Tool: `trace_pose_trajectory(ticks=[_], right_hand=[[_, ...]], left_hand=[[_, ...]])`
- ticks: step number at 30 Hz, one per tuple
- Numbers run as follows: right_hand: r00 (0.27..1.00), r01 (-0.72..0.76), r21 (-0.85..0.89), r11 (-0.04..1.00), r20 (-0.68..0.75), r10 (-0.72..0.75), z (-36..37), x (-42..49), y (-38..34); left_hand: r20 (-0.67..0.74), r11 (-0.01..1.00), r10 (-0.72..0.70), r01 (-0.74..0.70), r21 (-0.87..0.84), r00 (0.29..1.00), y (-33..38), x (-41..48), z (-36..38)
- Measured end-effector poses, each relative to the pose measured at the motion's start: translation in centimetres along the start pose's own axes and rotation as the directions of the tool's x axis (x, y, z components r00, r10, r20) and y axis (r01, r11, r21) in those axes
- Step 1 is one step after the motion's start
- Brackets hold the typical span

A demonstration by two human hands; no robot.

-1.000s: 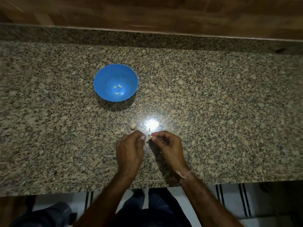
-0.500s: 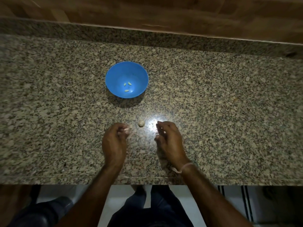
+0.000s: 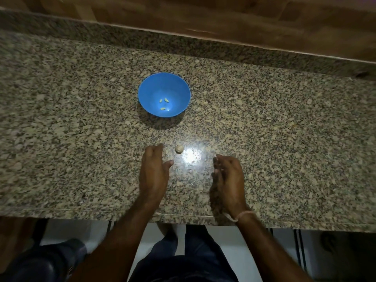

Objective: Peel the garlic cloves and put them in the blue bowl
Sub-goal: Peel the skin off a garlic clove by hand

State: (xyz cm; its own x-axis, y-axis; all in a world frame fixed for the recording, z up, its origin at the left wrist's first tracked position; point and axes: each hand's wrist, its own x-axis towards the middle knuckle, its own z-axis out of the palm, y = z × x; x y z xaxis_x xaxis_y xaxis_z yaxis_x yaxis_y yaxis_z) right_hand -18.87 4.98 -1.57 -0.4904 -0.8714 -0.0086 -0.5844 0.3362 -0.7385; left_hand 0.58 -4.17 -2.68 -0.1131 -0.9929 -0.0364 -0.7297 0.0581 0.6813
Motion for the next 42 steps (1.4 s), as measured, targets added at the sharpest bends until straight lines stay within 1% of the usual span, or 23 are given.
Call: trace_pose_trajectory(ticks=[2,3,5,6,7,9,10,11,13,15,17,18,20,21,22,23,25,27,28,30,32,38,42], right_hand=[[0.998,0.010,-0.100,0.995,0.059,-0.004,0.4,-0.1,0.6],[0.995,0.063,-0.164,0.984,0.085,-0.050,0.9,-0.3,0.5],[0.990,0.127,-0.193,0.973,0.083,-0.113,1.9,-0.4,-0.4],[0.990,0.126,-0.194,0.973,0.083,-0.112,2.3,-0.5,-1.0],[0.985,0.136,-0.126,0.983,0.120,-0.121,2.7,-0.7,-1.3],[0.967,0.178,-0.099,0.979,0.203,-0.156,3.3,-1.1,-2.2],[0.964,0.174,-0.057,0.983,0.214,-0.158,3.3,-1.1,-2.4],[0.967,0.161,-0.018,0.987,0.204,-0.154,3.0,-1.2,-2.7],[0.989,0.119,0.043,0.992,0.082,-0.122,1.4,-1.2,-2.7],[0.999,0.041,-0.045,0.998,0.010,-0.041,0.2,-0.8,-1.1],[0.998,-0.046,-0.194,0.980,0.036,0.054,-0.8,-0.6,1.1],[0.995,-0.061,-0.217,0.974,0.064,0.077,-0.9,-0.8,1.8],[0.987,-0.114,-0.115,0.987,0.102,0.126,-0.5,-1.5,1.3],[0.989,-0.127,0.007,0.992,0.079,0.126,-0.2,-1.8,0.2],[0.988,-0.143,0.057,0.988,0.063,0.139,0.4,-2.0,-0.7],[0.991,-0.111,0.083,0.990,0.078,0.105,1.1,-2.1,-1.3],[0.983,-0.075,0.165,0.983,0.179,0.045,2.4,-2.1,-2.4],[0.971,0.019,0.134,0.991,0.235,-0.050,2.8,-1.4,-2.6],[0.959,0.124,0.064,0.990,0.250,-0.136,2.8,-0.8,-2.1],[0.898,0.303,-0.029,0.953,0.345,-0.275,2.8,0.1,-1.1],[0.834,0.407,-0.033,0.913,0.422,-0.356,3.0,0.5,-0.5],[0.774,0.564,-0.049,0.824,0.379,-0.507,2.9,0.7,0.4],[0.716,0.660,-0.116,0.742,0.397,-0.574,3.2,1.8,-0.3]], left_hand=[[0.007,0.998,-0.005,0.005,0.066,1.000,0.2,0.9,0.1],[0.010,0.996,-0.001,0.000,0.090,1.000,0.4,1.1,0.2],[0.019,0.994,0.013,-0.015,0.109,1.000,0.8,0.8,0.3],[0.021,0.994,0.019,-0.021,0.110,1.000,1.0,0.6,0.4],[0.021,0.994,0.022,-0.024,0.108,1.000,1.1,0.3,0.5],[0.040,0.995,0.035,-0.038,0.094,0.999,1.5,-0.6,0.7],[0.053,0.994,0.060,-0.064,0.093,0.997,1.6,-1.0,0.9],[0.065,0.992,0.084,-0.089,0.091,0.994,1.7,-1.4,1.1],[0.073,0.991,0.105,-0.111,0.080,0.992,1.9,-2.2,1.3],[0.075,0.989,0.118,-0.124,0.079,0.990,1.9,-2.6,1.3],[0.075,0.985,0.134,-0.141,0.098,0.988,1.6,-2.7,1.6],[0.076,0.984,0.134,-0.142,0.109,0.988,1.4,-2.7,1.8],[0.081,0.982,0.128,-0.137,0.127,0.989,1.3,-2.7,2.0],[0.078,0.981,0.126,-0.136,0.136,0.989,1.3,-2.8,2.0],[0.075,0.982,0.121,-0.131,0.139,0.990,1.4,-2.9,2.1],[0.072,0.983,0.116,-0.125,0.133,0.991,1.5,-3.0,2.1],[0.061,0.989,0.094,-0.100,0.110,0.994,1.3,-3.2,2.1],[0.042,0.996,0.059,-0.061,0.065,0.997,1.3,-3.5,2.2],[0.025,0.999,0.039,-0.040,0.031,0.999,1.5,-3.6,2.1],[-0.019,1.000,0.002,-0.003,-0.024,1.000,2.0,-3.9,1.7],[-0.070,0.999,-0.034,0.032,-0.041,0.997,2.4,-4.1,1.4],[-0.099,0.983,-0.130,0.115,-0.145,0.987,2.9,-4.8,1.4],[-0.078,0.936,-0.253,0.224,-0.273,0.964,2.8,-5.7,1.6]])
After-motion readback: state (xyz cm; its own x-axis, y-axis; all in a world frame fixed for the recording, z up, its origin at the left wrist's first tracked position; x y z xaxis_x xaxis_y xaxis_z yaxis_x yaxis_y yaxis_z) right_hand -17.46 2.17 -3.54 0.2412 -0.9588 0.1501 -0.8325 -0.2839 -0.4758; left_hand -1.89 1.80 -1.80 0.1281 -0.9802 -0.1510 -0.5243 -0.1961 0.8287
